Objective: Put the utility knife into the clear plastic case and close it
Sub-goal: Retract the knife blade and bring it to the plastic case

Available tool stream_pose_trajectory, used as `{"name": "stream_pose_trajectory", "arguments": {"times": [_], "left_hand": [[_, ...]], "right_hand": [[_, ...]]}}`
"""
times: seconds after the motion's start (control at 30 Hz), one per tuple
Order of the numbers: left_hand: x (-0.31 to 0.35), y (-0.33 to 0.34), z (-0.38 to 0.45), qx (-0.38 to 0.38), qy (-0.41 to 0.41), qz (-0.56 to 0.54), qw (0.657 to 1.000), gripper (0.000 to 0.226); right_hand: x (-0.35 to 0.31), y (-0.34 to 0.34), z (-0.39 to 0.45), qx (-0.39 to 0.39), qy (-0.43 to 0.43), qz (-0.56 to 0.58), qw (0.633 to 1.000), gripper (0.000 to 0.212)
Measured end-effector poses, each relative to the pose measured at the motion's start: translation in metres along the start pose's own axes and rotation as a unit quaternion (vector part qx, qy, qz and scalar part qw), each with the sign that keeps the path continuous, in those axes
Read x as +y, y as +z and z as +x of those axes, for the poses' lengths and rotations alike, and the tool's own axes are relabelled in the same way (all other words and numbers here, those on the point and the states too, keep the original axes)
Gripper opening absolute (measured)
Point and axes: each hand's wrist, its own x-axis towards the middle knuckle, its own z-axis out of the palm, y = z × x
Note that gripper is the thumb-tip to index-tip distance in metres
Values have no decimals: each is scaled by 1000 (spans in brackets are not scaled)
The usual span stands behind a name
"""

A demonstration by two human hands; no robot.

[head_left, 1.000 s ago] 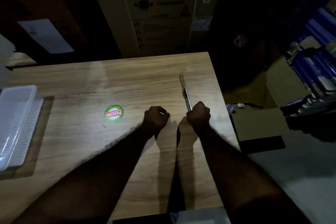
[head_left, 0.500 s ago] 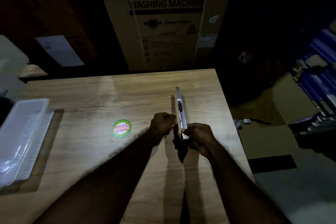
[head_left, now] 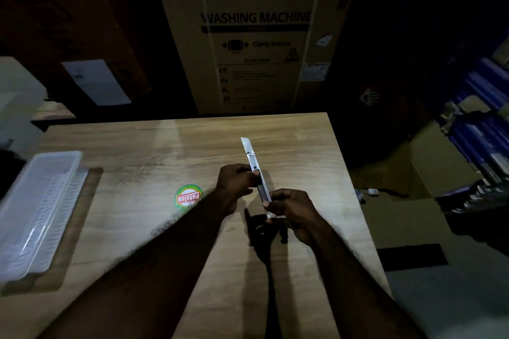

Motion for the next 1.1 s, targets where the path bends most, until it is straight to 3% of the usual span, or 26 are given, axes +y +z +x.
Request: {"name": "stream_pose_trajectory", "arguments": {"times": [0.23,0.4,0.57,0.8,1.1], "left_hand": [[-3,-5,-10,-35,-14,7,999,40],[-4,-7,-15,-39,-23,-11,999,45],[-5,-8,-22,-50,-17,-15,999,43],[-11,-5,-23,-3,19,-7,1000,16],[-12,-6,-24,-2,46,45,998,24]], "right_hand": [[1,7,-5,11,3,19,1000,15],[1,10,-9,19,-3,26,999,15],[3,11,-13,18,-23,28,999,6],[4,9,-15,20,-36,1,999,13],[8,9,-18,17,-56,-12,998,6]]}}
